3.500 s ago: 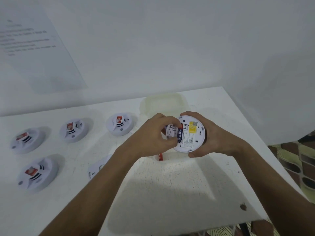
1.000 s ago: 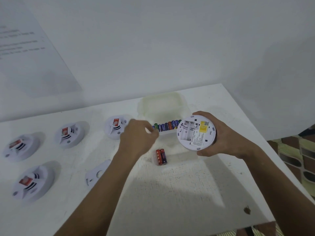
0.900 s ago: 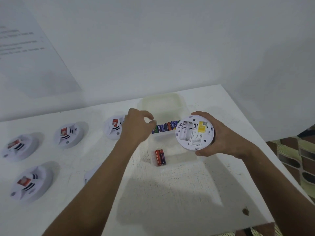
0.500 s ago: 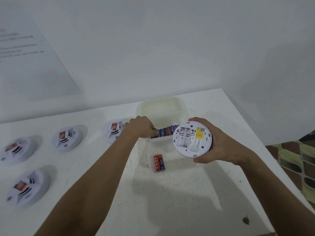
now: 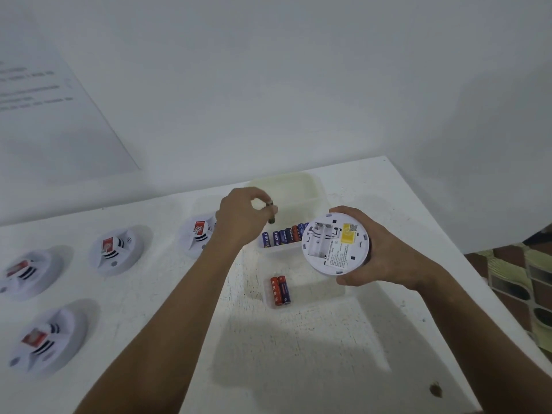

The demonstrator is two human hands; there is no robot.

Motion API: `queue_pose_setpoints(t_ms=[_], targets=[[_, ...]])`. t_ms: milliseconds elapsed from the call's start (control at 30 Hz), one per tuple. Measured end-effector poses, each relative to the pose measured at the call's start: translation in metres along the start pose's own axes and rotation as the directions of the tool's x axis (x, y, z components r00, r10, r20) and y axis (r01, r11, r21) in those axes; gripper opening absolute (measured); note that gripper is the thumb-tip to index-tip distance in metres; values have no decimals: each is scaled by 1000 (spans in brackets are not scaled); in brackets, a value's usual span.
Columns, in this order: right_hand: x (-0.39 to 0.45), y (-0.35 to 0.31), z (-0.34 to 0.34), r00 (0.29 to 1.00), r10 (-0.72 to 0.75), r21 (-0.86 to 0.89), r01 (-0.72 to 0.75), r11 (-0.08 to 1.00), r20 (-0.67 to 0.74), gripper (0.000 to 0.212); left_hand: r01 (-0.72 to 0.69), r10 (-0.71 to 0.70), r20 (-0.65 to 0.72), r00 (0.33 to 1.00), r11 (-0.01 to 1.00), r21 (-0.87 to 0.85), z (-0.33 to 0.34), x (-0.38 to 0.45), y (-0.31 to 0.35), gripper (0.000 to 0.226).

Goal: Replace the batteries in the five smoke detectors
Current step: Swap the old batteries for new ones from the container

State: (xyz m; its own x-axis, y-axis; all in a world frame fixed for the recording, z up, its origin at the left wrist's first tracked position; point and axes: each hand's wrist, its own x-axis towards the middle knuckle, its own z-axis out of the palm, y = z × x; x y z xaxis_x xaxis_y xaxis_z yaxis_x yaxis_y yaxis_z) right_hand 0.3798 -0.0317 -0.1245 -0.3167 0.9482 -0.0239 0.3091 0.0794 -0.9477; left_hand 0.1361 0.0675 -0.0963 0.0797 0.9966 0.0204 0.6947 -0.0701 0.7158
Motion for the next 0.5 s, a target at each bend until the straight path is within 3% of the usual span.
queue_pose_setpoints(t_ms=[100, 200, 267, 333, 500], targets=[[2, -3, 2, 1000, -14, 0, 14, 1000, -14, 98, -113, 118, 32, 992, 987, -116, -11, -14, 19, 14], [6, -6, 7, 999, -28, -11, 28, 1000, -25, 98, -185, 191, 208, 959, 981, -51, -16, -32, 35, 25], [9, -8, 10, 999, -44, -21, 44, 999, -27, 96, -167, 164, 289, 943, 986, -13, -14, -41, 40, 28], [11, -9, 13, 998, -55, -28, 54, 998, -30, 93, -147, 140, 299, 944, 989, 1, -11, -48, 41, 23], [12, -10, 16, 997, -67, -35, 66, 997, -38, 97, -289, 256, 231, 939, 949, 126, -3, -61, 39, 12]])
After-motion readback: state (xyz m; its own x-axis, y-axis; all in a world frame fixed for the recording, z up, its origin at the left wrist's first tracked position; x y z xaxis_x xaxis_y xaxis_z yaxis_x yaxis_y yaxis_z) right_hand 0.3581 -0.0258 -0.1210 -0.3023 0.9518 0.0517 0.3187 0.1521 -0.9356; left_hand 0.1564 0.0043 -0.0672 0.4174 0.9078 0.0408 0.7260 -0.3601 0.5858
